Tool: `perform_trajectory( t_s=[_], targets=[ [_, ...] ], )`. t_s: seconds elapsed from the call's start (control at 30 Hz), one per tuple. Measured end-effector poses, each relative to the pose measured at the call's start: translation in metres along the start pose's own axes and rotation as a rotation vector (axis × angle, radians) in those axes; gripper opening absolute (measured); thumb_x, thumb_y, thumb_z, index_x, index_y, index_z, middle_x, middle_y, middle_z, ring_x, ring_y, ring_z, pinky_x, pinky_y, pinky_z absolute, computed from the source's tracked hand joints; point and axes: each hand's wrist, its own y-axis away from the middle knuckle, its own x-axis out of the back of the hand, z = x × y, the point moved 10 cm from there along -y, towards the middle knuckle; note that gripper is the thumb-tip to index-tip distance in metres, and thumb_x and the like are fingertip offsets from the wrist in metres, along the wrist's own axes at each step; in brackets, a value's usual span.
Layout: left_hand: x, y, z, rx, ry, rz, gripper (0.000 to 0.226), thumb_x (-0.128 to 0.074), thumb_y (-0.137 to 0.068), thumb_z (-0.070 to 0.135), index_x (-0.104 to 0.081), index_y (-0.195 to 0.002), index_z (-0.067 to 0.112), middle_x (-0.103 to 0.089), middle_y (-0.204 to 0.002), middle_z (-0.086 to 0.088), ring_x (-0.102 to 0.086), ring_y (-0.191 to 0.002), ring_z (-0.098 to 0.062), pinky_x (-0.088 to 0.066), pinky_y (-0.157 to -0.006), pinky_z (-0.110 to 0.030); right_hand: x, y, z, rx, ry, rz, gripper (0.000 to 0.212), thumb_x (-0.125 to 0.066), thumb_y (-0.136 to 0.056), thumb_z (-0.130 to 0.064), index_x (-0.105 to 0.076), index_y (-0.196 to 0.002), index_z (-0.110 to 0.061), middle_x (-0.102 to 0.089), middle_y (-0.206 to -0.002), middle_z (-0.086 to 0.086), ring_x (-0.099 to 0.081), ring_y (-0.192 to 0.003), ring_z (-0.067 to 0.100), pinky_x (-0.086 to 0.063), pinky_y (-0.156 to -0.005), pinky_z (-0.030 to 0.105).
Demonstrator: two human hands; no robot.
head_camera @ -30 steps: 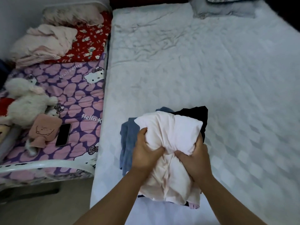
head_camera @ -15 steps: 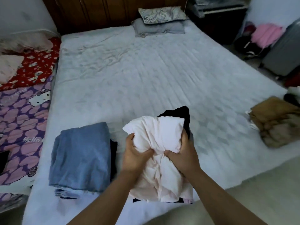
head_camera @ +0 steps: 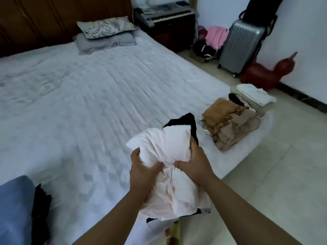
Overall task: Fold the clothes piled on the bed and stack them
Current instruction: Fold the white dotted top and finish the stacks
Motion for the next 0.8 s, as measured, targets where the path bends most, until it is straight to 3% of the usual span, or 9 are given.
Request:
perform_trajectory(
  t_s=[0.1,0.2,0.37,0.5,0.7,0.8],
  targets=[
    [-0.036,-0.026,0.021,-0.013,0.003,0.009,0.095,-0.083,-0.067,0.032,-0.024,-0.141,0.03,-0.048,-0.136,-0.003,-0.051,-0.117,-0.027,-0.041,-0.095,-0.035,0.027,-0.039,0.016,-0.002,0.012,0.004,0.115,-0.079,-0.066,-0.037,0.003,-0.145,-0.048,-0.041,-0.143,0.004,-0.05,-0.119,0.023,-0.048,-0.088,0.036],
    [-0.064,-0.05,0.038,0.0,0.019,0.027,0.095,-0.083,-0.067,0.033,-0.024,-0.142,0.028,-0.047,-0.138,-0.005,-0.05,-0.119,-0.028,-0.04,-0.095,-0.036,0.047,-0.078,0.021,0.024,-0.004,-0.016,0.114,-0.078,-0.063,-0.04,0.008,-0.135,-0.058,-0.022,-0.155,-0.003,-0.036,-0.134,0.019,-0.041,-0.1,0.034],
    [-0.104,-0.085,0.07,0.024,0.004,0.08,0.095,-0.082,-0.068,0.036,-0.023,-0.142,0.029,-0.047,-0.137,-0.007,-0.049,-0.12,-0.031,-0.04,-0.095,-0.038,0.077,-0.14,0.029,0.062,-0.01,-0.074,0.114,-0.079,-0.067,-0.036,0.001,-0.149,-0.041,-0.015,-0.157,-0.004,-0.031,-0.137,0.019,-0.038,-0.101,0.032],
    [-0.137,-0.11,0.101,0.019,0.01,0.107,0.094,-0.081,-0.069,0.037,-0.022,-0.142,0.032,-0.048,-0.136,-0.007,-0.049,-0.119,-0.031,-0.04,-0.097,-0.039,0.105,-0.187,0.034,0.111,-0.035,-0.11,0.117,-0.071,-0.058,-0.05,0.006,-0.145,-0.049,-0.006,-0.158,-0.007,-0.021,-0.142,0.019,-0.034,-0.109,0.042],
    [-0.213,-0.144,0.137,0.022,0.011,0.187,0.092,-0.081,-0.07,0.036,-0.023,-0.141,0.032,-0.048,-0.135,-0.007,-0.049,-0.118,-0.031,-0.04,-0.095,-0.038,0.158,-0.264,0.072,0.112,-0.057,-0.195,0.12,-0.067,-0.05,-0.06,0.006,-0.144,-0.051,-0.018,-0.155,-0.006,-0.026,-0.14,0.02,-0.036,-0.108,0.042],
    [-0.259,-0.151,0.151,0.049,0.026,0.245,0.092,-0.08,-0.069,0.039,-0.023,-0.141,0.033,-0.049,-0.136,-0.007,-0.049,-0.12,-0.03,-0.039,-0.096,-0.038,0.187,-0.296,0.098,0.118,-0.09,-0.267,0.12,-0.075,-0.054,-0.051,0.0,-0.148,-0.043,-0.017,-0.155,-0.008,-0.025,-0.141,0.016,-0.035,-0.11,0.037]
  ],
)
